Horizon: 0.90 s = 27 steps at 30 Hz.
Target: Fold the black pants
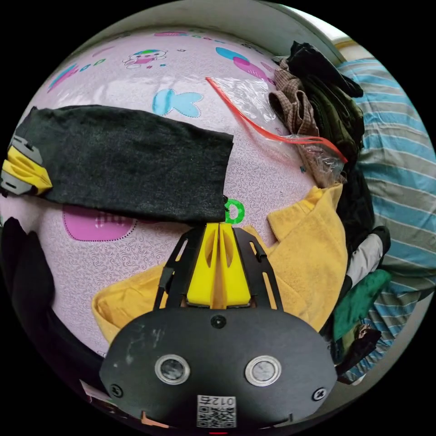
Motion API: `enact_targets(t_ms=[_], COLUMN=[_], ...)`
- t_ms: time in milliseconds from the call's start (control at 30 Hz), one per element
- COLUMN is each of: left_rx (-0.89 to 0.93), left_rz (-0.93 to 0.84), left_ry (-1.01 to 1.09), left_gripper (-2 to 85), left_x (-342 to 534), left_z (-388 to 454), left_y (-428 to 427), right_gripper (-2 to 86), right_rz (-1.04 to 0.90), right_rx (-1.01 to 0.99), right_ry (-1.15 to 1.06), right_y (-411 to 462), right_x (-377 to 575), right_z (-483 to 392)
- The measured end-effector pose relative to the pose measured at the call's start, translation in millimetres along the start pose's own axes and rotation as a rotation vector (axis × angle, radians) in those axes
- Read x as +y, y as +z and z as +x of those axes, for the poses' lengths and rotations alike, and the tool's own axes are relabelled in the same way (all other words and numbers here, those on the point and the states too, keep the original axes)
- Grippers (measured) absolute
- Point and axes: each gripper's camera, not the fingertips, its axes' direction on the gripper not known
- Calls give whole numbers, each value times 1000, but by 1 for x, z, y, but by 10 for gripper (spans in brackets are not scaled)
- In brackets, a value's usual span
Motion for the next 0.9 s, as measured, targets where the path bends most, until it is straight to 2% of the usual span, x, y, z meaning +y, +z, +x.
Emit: enact_targets(t_ms=[100, 200, 300, 367, 567, 900], left_rx=[-7, -1, 12, 20, 58, 50], left_rz=[4, 7, 8, 12, 27, 17], left_ry=[4, 1, -9, -9, -21, -9], left_gripper=[5, 5, 5, 4, 3, 1], left_x=[-1, -3, -6, -8, -14, -36], left_z=[-3, -9, -15, -19, -35, -44], left_y=[13, 26, 39, 46, 71, 110], right_gripper=[-9, -8, -5, 5, 77, 124], right_rz=[6, 13, 24, 72, 131, 160], right_rx=[28, -41, -202, -392, -942, -1045], right_ry=[-14, 46, 244, 446, 836, 983], right_y=[-1, -3, -5, -3, 43, 59], right_x=[2, 6, 22, 48, 114, 154], right_z=[1, 25, 75, 122, 200, 255])
